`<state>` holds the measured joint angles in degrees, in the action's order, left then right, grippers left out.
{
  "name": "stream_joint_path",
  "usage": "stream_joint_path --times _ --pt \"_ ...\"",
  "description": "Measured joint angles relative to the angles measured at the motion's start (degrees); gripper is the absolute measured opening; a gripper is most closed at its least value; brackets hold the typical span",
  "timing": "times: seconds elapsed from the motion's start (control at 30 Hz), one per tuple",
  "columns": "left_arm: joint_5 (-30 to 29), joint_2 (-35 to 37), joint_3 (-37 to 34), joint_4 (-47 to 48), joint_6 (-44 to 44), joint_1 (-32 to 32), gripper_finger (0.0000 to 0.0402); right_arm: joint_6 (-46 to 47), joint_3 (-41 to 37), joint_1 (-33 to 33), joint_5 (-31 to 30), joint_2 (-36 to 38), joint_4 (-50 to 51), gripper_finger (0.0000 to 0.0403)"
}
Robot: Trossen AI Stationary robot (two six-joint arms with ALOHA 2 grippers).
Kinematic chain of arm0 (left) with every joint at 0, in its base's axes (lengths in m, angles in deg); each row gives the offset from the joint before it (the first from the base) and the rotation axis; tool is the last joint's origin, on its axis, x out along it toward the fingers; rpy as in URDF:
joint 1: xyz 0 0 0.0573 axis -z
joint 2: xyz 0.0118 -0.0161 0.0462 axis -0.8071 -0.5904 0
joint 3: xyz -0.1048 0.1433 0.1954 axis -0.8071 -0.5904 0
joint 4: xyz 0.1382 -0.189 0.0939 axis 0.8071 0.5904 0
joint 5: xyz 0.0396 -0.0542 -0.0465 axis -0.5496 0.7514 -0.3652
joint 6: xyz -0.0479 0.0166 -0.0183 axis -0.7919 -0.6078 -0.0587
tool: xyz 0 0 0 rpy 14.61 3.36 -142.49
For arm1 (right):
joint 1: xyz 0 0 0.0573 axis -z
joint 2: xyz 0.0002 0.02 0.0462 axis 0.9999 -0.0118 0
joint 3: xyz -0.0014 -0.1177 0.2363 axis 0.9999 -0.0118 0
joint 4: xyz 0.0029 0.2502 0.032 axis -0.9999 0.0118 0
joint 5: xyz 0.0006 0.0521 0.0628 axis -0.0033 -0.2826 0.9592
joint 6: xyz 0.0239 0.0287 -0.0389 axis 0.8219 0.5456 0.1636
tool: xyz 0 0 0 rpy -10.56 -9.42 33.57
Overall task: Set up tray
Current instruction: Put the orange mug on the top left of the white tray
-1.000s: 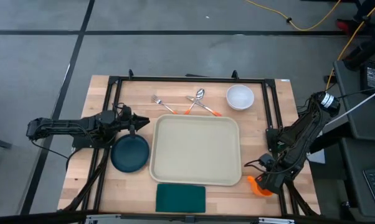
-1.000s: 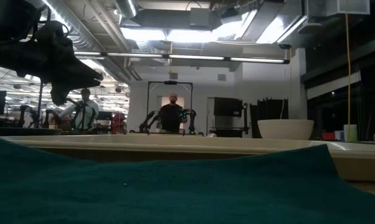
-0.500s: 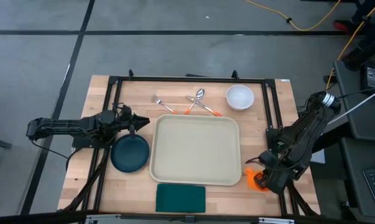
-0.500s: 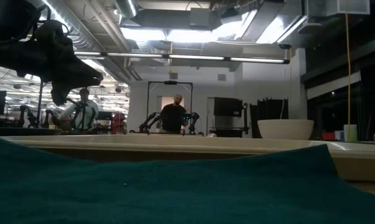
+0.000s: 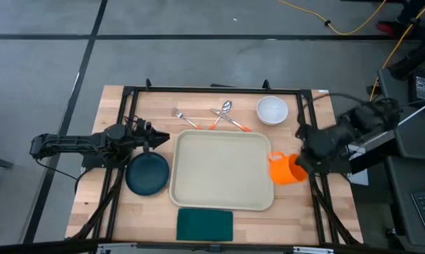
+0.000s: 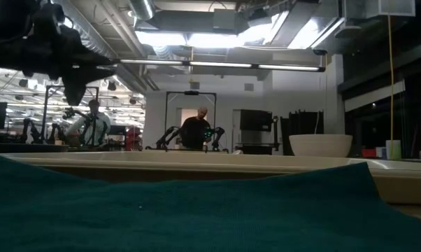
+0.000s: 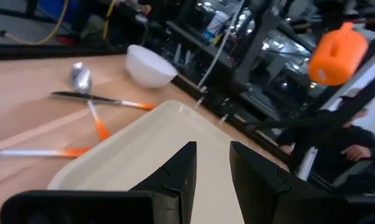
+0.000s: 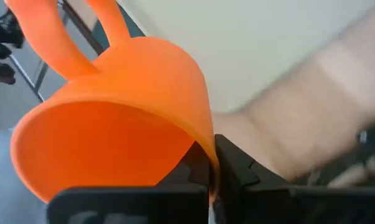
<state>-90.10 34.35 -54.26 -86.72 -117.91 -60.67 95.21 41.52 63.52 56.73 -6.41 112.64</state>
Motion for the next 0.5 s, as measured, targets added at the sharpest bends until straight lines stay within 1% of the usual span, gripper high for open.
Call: stream_joint_path --times 0.1,0.17,0.23,0.37,0.5 --pt "2.05 -0.08 3.59 0.89 1.02 0.0 0.009 -10.9 -0.39 7.32 1.24 -0.86 0.48 0.0011" --pt "2.84 -0.67 7.94 4.3 2.32 0.0 0.009 -19.22 -0.69 12.25 2.75 -2.67 0.46 0.0011" --pt "2.87 -2.59 14.24 9.65 5.26 0.01 0.009 -27.84 -0.74 17.12 4.83 -5.4 0.31 0.0011" --pt "2.65 -10.98 29.59 23.42 14.3 0.02 0.0091 -44.49 0.33 24.83 10.95 -12.9 0.36 0.0011" --pt "1.9 -21.7 45.19 34.6 23.71 0.02 0.0103 -57.39 5.71 28.23 12.4 -21.15 0.22 0.0011"
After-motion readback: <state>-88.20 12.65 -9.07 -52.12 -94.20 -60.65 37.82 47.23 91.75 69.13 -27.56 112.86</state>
